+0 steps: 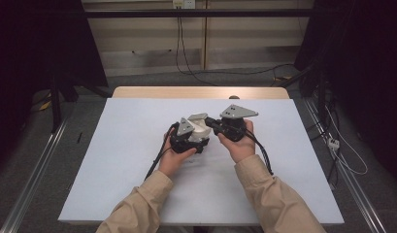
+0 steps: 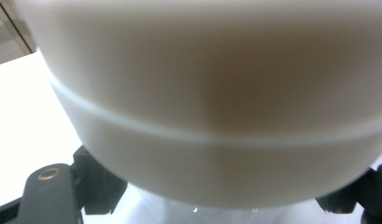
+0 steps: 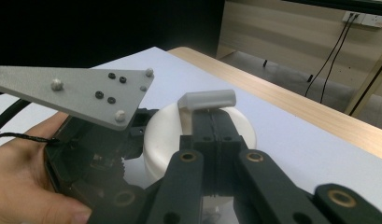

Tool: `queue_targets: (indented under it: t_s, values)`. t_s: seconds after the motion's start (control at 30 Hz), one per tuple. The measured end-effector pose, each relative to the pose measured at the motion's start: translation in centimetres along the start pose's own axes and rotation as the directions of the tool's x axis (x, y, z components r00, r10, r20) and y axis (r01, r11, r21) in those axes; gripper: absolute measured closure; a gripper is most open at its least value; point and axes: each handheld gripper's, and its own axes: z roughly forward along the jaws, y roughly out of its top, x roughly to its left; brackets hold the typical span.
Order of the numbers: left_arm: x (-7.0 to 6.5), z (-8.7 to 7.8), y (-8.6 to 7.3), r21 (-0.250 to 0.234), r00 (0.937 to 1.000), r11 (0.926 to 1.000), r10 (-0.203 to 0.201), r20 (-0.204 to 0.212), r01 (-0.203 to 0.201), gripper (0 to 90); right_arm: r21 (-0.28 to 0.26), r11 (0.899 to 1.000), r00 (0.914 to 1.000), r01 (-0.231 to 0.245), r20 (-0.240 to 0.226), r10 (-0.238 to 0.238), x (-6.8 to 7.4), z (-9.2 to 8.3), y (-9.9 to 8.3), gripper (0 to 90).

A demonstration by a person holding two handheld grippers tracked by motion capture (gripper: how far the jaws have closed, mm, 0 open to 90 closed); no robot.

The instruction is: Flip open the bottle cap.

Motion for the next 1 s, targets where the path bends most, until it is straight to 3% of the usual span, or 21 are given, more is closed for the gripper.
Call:
queue_targets:
  t_s: [1.0]
  values:
    - [0.0, 0.0, 0.0, 0.004, 1.0000, 1.0000, 0.003, 0.001, -0.003, 18.8, -0.001, 1.000, 0.9999, 0.013, -0.003, -0.013, 0.1, 1.5, 1.5, 90.0]
